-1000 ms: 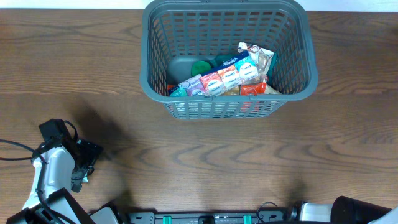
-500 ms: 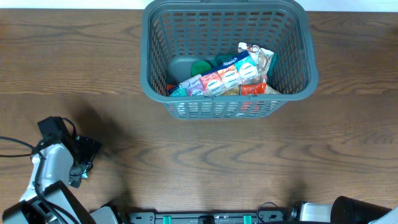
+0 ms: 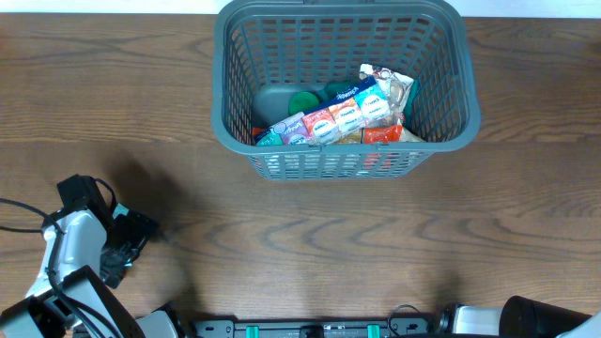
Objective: Pack container
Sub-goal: 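Grasp the mint-green packet with the left gripper and lift it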
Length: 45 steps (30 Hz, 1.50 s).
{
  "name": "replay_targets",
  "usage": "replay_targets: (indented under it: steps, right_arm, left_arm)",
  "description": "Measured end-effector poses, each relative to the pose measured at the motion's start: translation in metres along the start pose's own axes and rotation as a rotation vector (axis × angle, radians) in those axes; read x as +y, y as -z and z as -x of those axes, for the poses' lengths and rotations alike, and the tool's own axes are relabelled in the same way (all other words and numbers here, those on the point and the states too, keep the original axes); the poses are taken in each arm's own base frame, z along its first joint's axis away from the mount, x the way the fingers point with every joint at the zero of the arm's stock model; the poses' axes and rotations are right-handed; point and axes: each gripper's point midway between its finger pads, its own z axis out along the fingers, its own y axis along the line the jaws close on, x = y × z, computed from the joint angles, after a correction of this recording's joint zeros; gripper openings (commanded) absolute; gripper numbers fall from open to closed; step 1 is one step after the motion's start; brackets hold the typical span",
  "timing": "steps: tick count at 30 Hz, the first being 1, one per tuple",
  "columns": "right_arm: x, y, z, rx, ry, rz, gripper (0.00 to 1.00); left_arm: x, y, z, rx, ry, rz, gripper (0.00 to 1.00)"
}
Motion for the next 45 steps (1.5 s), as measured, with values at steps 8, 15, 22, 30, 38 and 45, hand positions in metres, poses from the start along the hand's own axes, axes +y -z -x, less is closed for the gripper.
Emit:
replay_targets:
  steps: [8, 15, 22, 30, 38, 45]
  right_arm:
    - [0.0, 0.0, 0.0, 0.0, 0.0, 0.0, 0.99]
    - [0.0, 0.0, 0.0, 0.0, 0.0, 0.0, 0.99]
    - [0.0, 0.0, 0.0, 0.0, 0.0, 0.0, 0.99]
    - [0.0, 0.0, 0.0, 0.0, 0.0, 0.0, 0.99]
    - [0.0, 0.0, 0.0, 0.0, 0.0, 0.0, 0.99]
    - [0.0, 0.0, 0.0, 0.0, 0.0, 0.0, 0.99]
  left_arm:
    - [0.011, 0.008, -0.009, 0.041, -0.106, 0.049, 0.98]
    - [0.003, 0.039, 0.02, -0.126, -0.172, 0.018, 0.99]
    - [0.004, 0.06, 0.051, -0.3, -0.25, 0.05, 0.99]
    - [-0.006, 0.065, 0.064, -0.357, -0.494, 0.056, 0.96]
    - [-0.013, 0.065, 0.063, -0.358, -0.631, 0.039, 0.94]
    - [-0.013, 0.052, 0.06, -0.304, -0.652, 0.043, 0.93]
